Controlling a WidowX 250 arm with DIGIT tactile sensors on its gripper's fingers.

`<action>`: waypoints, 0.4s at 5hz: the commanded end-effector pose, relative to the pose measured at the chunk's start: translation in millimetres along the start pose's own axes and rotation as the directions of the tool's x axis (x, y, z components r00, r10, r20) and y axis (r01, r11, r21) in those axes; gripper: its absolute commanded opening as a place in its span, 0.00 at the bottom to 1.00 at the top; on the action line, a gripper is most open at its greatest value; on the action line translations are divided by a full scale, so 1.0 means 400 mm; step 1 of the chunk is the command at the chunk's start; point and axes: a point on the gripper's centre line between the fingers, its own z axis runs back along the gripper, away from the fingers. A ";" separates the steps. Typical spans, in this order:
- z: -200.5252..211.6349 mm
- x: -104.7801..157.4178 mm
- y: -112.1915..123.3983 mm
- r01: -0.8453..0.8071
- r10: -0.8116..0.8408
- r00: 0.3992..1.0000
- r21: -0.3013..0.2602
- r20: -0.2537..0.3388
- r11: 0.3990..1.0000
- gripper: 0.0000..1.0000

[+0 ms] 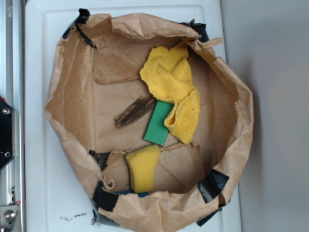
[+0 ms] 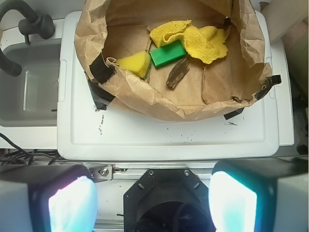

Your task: Grab the wood chip.

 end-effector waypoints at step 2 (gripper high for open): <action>-0.001 0.118 0.011 -0.117 0.117 0.993 -0.022 -0.004 0.993 1.00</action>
